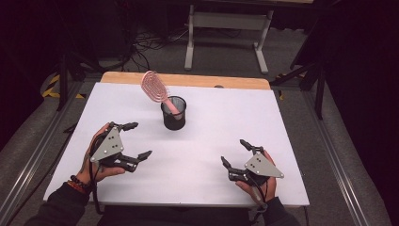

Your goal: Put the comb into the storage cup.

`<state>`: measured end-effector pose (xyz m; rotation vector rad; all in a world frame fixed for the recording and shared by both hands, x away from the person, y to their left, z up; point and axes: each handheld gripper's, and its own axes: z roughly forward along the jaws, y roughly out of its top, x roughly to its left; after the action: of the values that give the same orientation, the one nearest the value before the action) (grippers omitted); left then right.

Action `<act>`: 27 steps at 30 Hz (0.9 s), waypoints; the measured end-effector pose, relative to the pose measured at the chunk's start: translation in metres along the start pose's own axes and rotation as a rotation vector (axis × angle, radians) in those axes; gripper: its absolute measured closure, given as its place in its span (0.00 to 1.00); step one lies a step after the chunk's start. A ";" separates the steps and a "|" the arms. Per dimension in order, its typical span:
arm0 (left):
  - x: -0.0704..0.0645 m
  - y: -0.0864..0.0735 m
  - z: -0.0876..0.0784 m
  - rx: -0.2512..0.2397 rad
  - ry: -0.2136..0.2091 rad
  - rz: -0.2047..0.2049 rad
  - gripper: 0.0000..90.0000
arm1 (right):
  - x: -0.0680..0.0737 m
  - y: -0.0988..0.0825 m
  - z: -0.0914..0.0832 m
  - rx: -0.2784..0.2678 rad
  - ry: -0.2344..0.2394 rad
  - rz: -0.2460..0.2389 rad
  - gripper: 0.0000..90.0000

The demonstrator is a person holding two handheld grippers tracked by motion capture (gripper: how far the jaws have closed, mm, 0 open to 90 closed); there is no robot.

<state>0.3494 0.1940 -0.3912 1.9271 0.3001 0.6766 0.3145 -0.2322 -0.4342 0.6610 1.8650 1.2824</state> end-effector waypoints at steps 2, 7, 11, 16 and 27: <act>0.000 -0.003 -0.001 0.003 0.002 -0.011 0.08 | 0.000 0.000 0.000 0.002 0.002 -0.001 0.20; -0.001 -0.013 -0.005 0.003 0.005 -0.033 0.08 | 0.001 0.000 0.000 0.002 0.003 -0.004 0.20; -0.002 -0.022 -0.008 0.010 0.021 -0.046 0.08 | 0.002 0.000 0.000 0.001 0.003 -0.006 0.20; -0.004 -0.035 -0.012 0.024 0.032 -0.069 0.08 | 0.003 0.000 0.001 0.002 0.003 -0.008 0.20; -0.007 -0.052 -0.018 0.042 0.043 -0.110 0.09 | 0.003 0.000 0.001 0.001 0.004 -0.005 0.20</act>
<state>0.3378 0.2271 -0.4347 1.9225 0.4473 0.6436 0.3139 -0.2296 -0.4351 0.6543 1.8699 1.2808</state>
